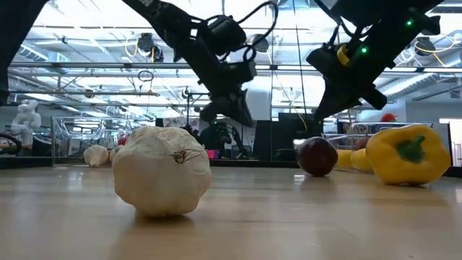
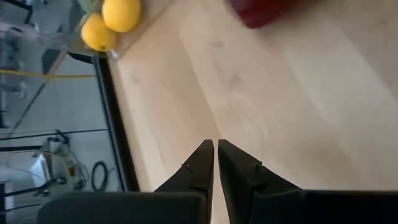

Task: Sort produce into baskets
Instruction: Put the apple into the right transparent bin

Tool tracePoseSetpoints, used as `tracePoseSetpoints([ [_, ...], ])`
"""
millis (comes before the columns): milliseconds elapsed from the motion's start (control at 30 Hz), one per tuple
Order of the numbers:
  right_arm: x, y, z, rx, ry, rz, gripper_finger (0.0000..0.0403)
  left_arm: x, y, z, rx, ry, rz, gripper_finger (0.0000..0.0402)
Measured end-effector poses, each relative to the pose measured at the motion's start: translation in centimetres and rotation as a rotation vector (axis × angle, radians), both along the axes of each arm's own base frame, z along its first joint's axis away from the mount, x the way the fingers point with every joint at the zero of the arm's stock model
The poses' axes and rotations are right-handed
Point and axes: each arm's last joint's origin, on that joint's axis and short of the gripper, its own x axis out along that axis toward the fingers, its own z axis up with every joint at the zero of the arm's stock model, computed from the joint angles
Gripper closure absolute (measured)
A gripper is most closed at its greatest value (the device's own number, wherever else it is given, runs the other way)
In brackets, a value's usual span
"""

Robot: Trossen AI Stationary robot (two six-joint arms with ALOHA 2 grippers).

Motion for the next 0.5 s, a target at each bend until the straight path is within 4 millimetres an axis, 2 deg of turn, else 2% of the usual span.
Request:
tracePoseSetpoints([
  [200,-0.6,0.9,-0.7,0.075,0.035,-0.050,0.0402,-0.9,1.4,-0.4,-0.066,0.040,0.008,0.0371],
  [300,-0.5,1.7,-1.2,0.087,0.031,-0.064,0.0402,-0.5,1.8,-1.4,-0.122,0.027,-0.043,0.0371],
  [500,0.7,2.0,-2.2,0.045,0.050,-0.005,0.0402,0.9,1.1,-3.1,-0.097,0.003,-0.096,0.0371],
])
